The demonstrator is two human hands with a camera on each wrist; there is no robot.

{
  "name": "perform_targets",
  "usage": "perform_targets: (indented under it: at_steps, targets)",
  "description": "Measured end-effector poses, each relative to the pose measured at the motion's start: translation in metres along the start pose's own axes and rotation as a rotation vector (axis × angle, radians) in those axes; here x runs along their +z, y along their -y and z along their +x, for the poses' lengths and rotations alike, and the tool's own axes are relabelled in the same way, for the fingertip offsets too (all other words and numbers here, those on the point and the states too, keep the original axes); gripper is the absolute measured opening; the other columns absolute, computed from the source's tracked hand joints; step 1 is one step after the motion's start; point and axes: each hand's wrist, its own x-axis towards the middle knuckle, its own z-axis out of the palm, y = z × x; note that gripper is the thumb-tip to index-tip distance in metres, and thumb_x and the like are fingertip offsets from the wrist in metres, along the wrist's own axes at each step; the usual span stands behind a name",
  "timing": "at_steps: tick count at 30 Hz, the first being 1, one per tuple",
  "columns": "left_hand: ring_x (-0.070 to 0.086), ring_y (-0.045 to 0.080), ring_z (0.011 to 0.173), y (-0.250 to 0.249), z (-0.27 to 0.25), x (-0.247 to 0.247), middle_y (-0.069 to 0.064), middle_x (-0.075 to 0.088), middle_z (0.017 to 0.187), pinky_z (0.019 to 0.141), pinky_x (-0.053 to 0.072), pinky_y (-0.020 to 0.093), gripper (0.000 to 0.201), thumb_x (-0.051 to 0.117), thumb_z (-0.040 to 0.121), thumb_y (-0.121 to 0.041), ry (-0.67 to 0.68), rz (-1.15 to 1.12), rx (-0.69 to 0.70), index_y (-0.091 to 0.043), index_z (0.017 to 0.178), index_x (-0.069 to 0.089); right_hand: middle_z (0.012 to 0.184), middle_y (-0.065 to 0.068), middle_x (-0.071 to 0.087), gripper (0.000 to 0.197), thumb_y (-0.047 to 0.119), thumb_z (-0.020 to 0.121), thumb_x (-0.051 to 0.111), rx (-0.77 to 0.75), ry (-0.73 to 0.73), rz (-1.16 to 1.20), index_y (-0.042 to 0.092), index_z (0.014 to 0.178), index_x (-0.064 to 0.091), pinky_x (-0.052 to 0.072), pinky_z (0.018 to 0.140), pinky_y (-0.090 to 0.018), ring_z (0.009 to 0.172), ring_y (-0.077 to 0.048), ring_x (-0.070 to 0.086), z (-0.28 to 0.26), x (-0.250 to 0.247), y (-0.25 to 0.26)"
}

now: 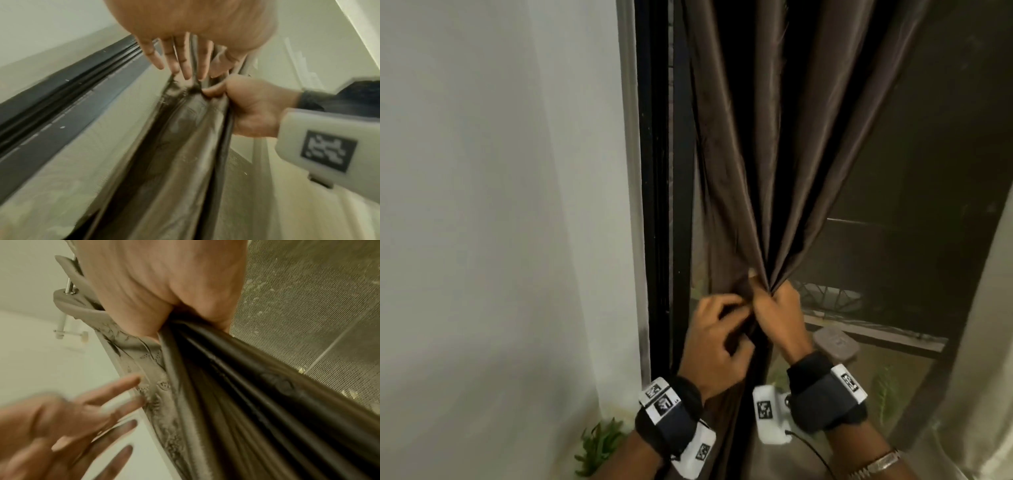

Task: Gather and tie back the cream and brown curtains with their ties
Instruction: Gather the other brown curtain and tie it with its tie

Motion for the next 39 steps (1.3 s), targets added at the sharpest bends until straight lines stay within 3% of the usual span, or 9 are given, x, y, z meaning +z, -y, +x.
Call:
perform_targets:
  at_steps: [4, 7, 11, 14, 22, 26, 29, 36, 39]
  targets:
    - [0.053, 0.011, 0.124, 0.042, -0.016, -0.028, -0.011, 0.054, 0.134, 0.104, 0.044, 0.024, 0.059, 0.071, 0.090, -0.015, -0.228, -0.155, -0.424, -0.032, 0.144, 0.053, 0.093, 0.004, 0.064, 0.019, 0.025, 0.110, 0.049, -0.007, 0.065, -0.034, 0.018, 0.103, 0.065, 0.045, 0.069, -0.029, 0.087, -0.015, 0.058, 0.001, -0.014, -0.007]
    - [0.053, 0.011, 0.128, 0.079, -0.036, -0.030, -0.006, 0.055, 0.139, 0.105, 0.044, 0.026, 0.063, 0.075, 0.094, -0.027, 0.091, -0.216, -0.695, -0.032, 0.150, 0.046, 0.110, -0.008, 0.073, 0.036, 0.045, 0.107, 0.050, 0.015, 0.096, -0.117, 0.018, 0.125, 0.065, 0.054, 0.083, -0.038, 0.097, -0.026, 0.068, -0.002, -0.004, -0.025]
    - [0.061, -0.003, 0.116, 0.097, -0.068, -0.006, -0.015, 0.067, 0.122, 0.116, 0.045, 0.035, 0.031, 0.069, 0.100, -0.028, 0.424, -0.188, -0.658, -0.035, 0.129, 0.061, 0.115, -0.023, 0.075, 0.045, 0.046, 0.102, 0.063, 0.120, 0.215, -0.029, 0.006, 0.122, 0.070, 0.059, 0.094, -0.055, 0.107, -0.038, 0.071, -0.022, 0.018, -0.053]
    - [0.063, -0.011, 0.106, 0.102, -0.085, 0.014, -0.018, 0.069, 0.110, 0.111, 0.048, 0.030, 0.024, 0.064, 0.101, -0.017, 0.399, -0.156, -0.636, -0.036, 0.114, 0.064, 0.126, 0.007, 0.072, 0.024, 0.039, 0.104, 0.061, 0.141, 0.337, -0.001, 0.037, 0.128, 0.064, 0.054, 0.108, -0.044, 0.126, -0.021, 0.066, -0.035, 0.030, -0.076]
    - [0.065, 0.012, 0.089, 0.108, -0.091, 0.032, -0.009, 0.065, 0.090, 0.088, 0.054, 0.027, 0.026, 0.071, 0.094, -0.014, 0.302, -0.106, -0.788, -0.038, 0.088, 0.060, 0.119, -0.006, 0.069, 0.021, 0.020, 0.111, 0.048, 0.117, 0.369, -0.037, 0.030, 0.125, 0.061, 0.054, 0.090, -0.037, 0.110, -0.024, 0.065, -0.041, 0.016, -0.080]
    - [0.068, 0.018, 0.106, 0.096, -0.079, 0.038, -0.002, 0.073, 0.109, 0.097, 0.051, 0.030, 0.031, 0.053, 0.098, -0.004, 0.462, -0.200, -0.774, -0.028, 0.112, 0.067, 0.119, 0.003, 0.067, 0.024, 0.017, 0.109, 0.050, 0.092, 0.399, 0.023, 0.028, 0.124, 0.065, 0.050, 0.088, -0.020, 0.101, 0.002, 0.061, -0.047, 0.021, -0.081]
    - [0.065, 0.020, 0.120, 0.088, -0.073, 0.044, 0.006, 0.071, 0.126, 0.099, 0.051, 0.025, 0.043, 0.046, 0.098, 0.003, 0.503, -0.243, -0.760, -0.010, 0.136, 0.061, 0.114, -0.015, 0.069, 0.020, 0.013, 0.104, 0.054, 0.130, 0.460, 0.002, 0.005, 0.120, 0.065, 0.058, 0.092, -0.038, 0.102, -0.019, 0.068, -0.055, 0.029, -0.085]
    - [0.060, 0.011, 0.091, 0.072, -0.079, 0.058, -0.003, 0.062, 0.097, 0.082, 0.056, 0.010, 0.025, 0.045, 0.104, 0.012, 0.383, -0.367, -0.844, -0.005, 0.118, 0.055, 0.121, 0.002, 0.051, 0.033, 0.037, 0.101, 0.046, 0.192, 0.509, -0.201, 0.030, 0.133, 0.050, 0.043, 0.106, -0.043, 0.116, -0.018, 0.042, -0.109, 0.051, -0.127]
    - [0.062, 0.019, 0.085, 0.084, -0.087, 0.067, 0.002, 0.066, 0.091, 0.070, 0.055, 0.016, 0.028, 0.045, 0.102, 0.013, 0.299, -0.378, -0.914, -0.009, 0.099, 0.063, 0.137, -0.002, 0.052, 0.037, 0.020, 0.097, 0.049, 0.082, 0.426, -0.312, 0.025, 0.134, 0.052, 0.031, 0.115, -0.047, 0.135, -0.021, 0.032, -0.126, 0.049, -0.132]
